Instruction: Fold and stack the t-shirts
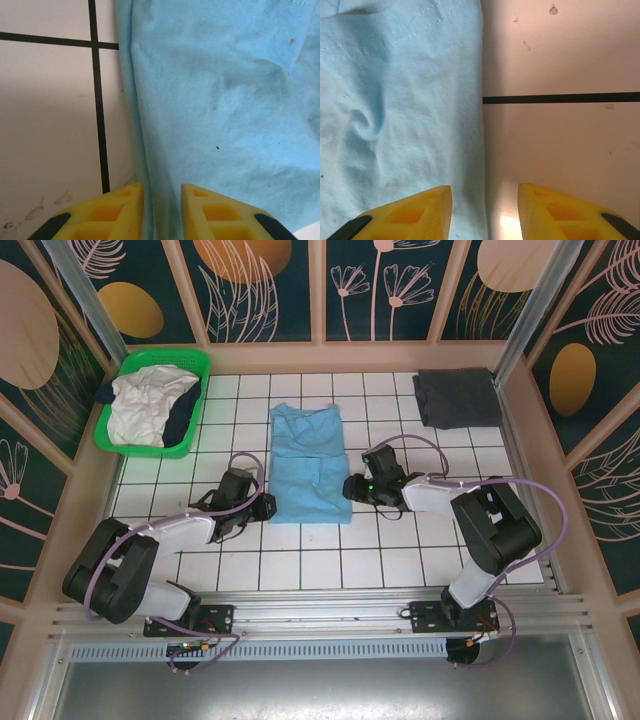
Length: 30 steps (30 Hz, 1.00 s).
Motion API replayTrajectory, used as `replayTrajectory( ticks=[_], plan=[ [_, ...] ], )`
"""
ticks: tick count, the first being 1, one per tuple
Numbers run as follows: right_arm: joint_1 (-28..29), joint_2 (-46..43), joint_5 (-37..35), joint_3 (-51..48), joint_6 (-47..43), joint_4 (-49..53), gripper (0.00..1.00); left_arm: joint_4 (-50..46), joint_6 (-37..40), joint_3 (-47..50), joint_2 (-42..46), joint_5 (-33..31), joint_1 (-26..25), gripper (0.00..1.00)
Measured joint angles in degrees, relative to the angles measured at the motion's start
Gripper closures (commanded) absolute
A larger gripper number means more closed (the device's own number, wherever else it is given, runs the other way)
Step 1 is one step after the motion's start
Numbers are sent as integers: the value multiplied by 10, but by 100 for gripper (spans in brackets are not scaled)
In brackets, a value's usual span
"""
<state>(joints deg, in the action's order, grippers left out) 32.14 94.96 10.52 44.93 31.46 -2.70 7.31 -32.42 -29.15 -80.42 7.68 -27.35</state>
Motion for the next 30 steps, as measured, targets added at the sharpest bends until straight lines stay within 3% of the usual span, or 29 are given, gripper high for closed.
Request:
replayTrajectory(
  ticks=[3, 10, 16, 30],
  plan=[
    [13, -4, -16, 0, -1, 4, 60, -24, 5, -22, -2, -26, 0, 68],
    [6, -96, -82, -32, -11, 40, 59, -55, 19, -66, 25, -79, 0, 50],
    [12, -120, -60, -74, -1, -15, 59, -53, 6, -66, 30, -59, 0, 51],
    [38, -27, -56, -30, -16, -23, 65, -3, -68, 37, 65, -18, 0, 61]
  ],
)
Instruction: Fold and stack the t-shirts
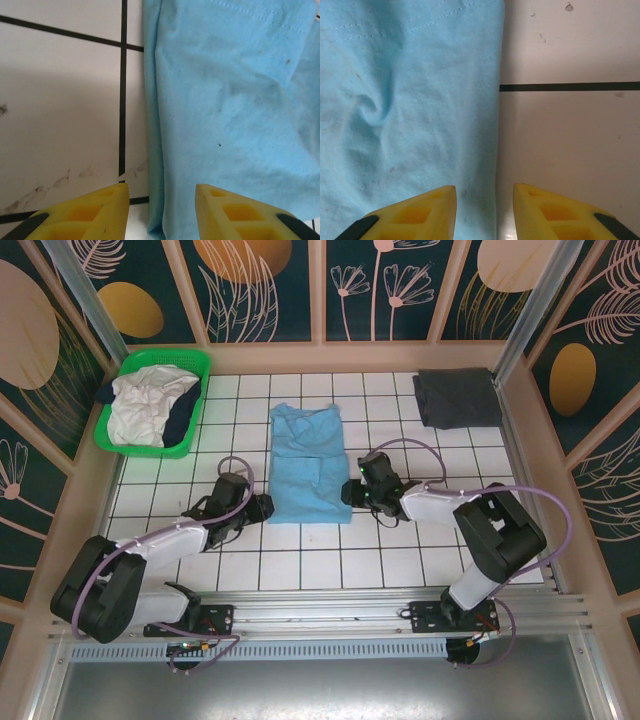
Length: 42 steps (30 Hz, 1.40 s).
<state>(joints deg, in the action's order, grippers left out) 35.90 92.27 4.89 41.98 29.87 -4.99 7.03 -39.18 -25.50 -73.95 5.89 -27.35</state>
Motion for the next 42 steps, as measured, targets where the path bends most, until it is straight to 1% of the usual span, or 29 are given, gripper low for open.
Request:
replayTrajectory(
  ticks=[4, 6, 8, 11, 14, 15, 18, 20, 23, 25, 30, 34, 39, 42],
  plan=[
    [0, 2, 16, 0, -6, -2, 65, 24, -8, 2, 0, 13, 0, 61],
    [1, 2, 23, 0, -6, -5, 65, 23, -5, -10, -10, 16, 0, 69],
    [3, 2, 26, 0, -5, -9, 66, 19, 5, -33, -36, 18, 0, 72],
    [16, 9, 27, 3, -4, -13, 66, 18, 18, -60, -66, 23, 0, 75],
    [26, 26, 26, 13, -4, -12, 69, 18, 31, -69, -81, 33, 0, 75],
    [28, 30, 24, 15, -3, -11, 69, 17, 37, -70, -85, 37, 0, 74],
    [29, 32, 15, 19, 0, -6, 69, 14, 51, -70, -93, 42, 0, 64],
    [30, 32, 5, 25, 1, 3, 64, 6, 60, -70, -94, 42, 0, 61],
    [35, 30, -24, 37, 4, 24, 59, -4, 69, -70, -94, 39, 0, 60],
    [39, 29, -43, 40, 6, 32, 57, -9, 73, -70, -94, 37, 0, 60],
    [40, 32, -54, 50, 7, 47, 57, -11, 80, -80, -113, 42, 0, 69],
    [40, 55, -53, 69, 7, 49, 62, -12, 88, -84, -121, 42, 0, 85],
    [40, 61, -53, 73, 9, 52, 78, -13, 96, -84, -120, 44, 0, 100],
    [40, 61, -53, 75, 9, 54, 84, -17, 96, -84, -108, 44, 0, 100]
  ],
)
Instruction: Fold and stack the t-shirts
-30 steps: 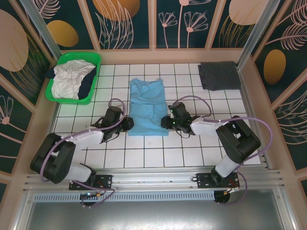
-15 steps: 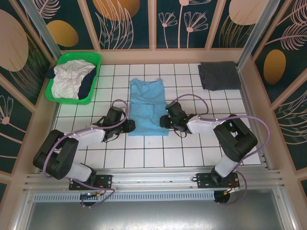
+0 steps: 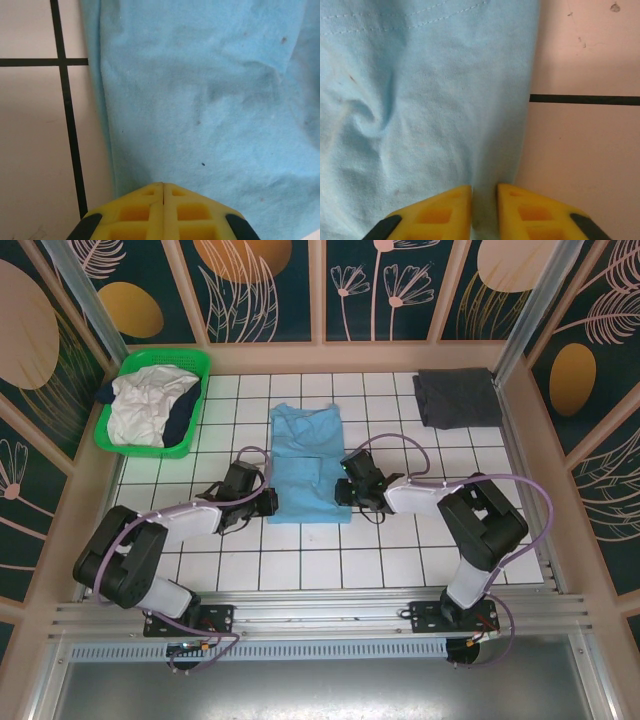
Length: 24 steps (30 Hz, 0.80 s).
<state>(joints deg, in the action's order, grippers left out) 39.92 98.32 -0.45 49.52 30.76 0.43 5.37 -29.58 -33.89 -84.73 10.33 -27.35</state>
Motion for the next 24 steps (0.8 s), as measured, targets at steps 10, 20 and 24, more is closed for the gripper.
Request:
replayTrajectory(
  ticks=[10, 20, 24],
  plan=[
    [0, -9, -11, 2, -2, 14, 97, -16, -6, 0, 73, -12, 0, 84],
    [0, -19, -8, 2, -2, 13, 100, -26, -10, 9, 19, -17, 0, 64],
    [0, -20, -8, -2, -2, 9, 100, -21, -10, 9, -5, -6, 0, 73]
  ],
)
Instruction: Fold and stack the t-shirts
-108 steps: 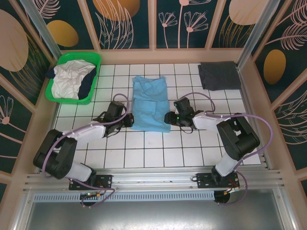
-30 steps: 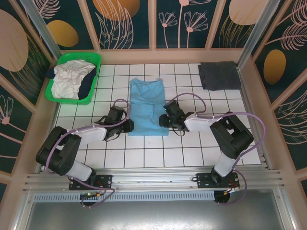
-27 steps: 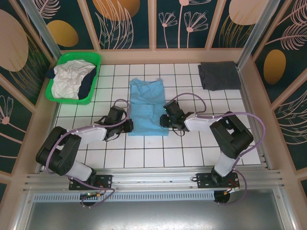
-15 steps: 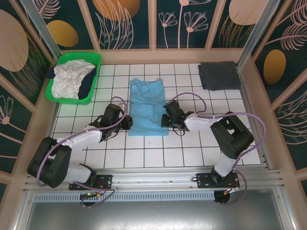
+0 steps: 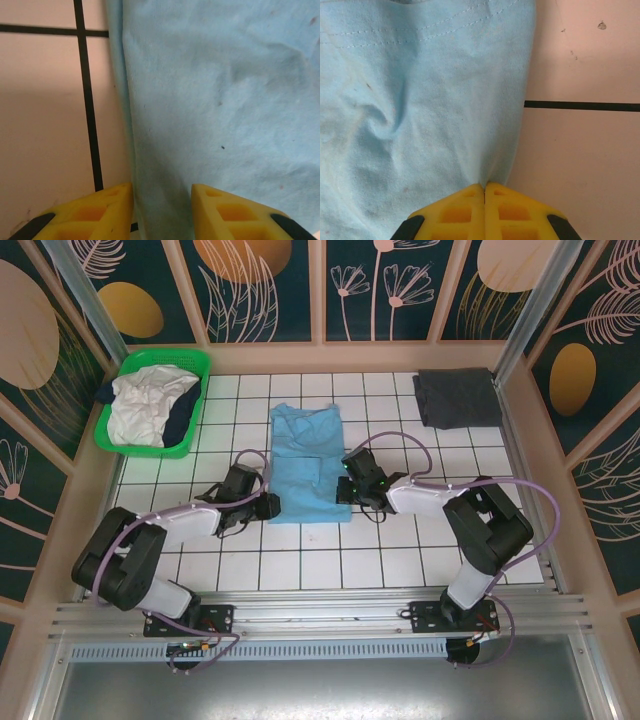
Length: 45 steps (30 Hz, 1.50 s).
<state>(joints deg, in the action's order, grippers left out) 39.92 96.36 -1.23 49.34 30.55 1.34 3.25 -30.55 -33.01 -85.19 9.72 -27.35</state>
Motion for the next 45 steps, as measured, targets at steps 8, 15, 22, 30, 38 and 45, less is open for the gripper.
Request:
replayTrajectory(
  ticks=[8, 15, 22, 30, 38, 45],
  plan=[
    [-1, -3, 18, -6, 5, -15, 100, -1, 2, -7, -7, 7, 0, 100],
    [-2, -30, 12, -10, 10, -3, 100, -5, -1, 3, 62, -12, 0, 100],
    [0, -48, 15, -19, 16, -3, 100, 22, -13, 57, 107, -14, 0, 100],
    [22, -39, 30, -19, 18, -6, 100, 96, -45, 161, 161, -31, -1, 74],
    [34, -39, 32, -40, 17, -20, 100, 102, -57, 144, 148, -42, -1, 61],
    [34, -39, 32, -41, 17, -25, 100, 86, -49, 69, 56, -59, -1, 71]
  ],
)
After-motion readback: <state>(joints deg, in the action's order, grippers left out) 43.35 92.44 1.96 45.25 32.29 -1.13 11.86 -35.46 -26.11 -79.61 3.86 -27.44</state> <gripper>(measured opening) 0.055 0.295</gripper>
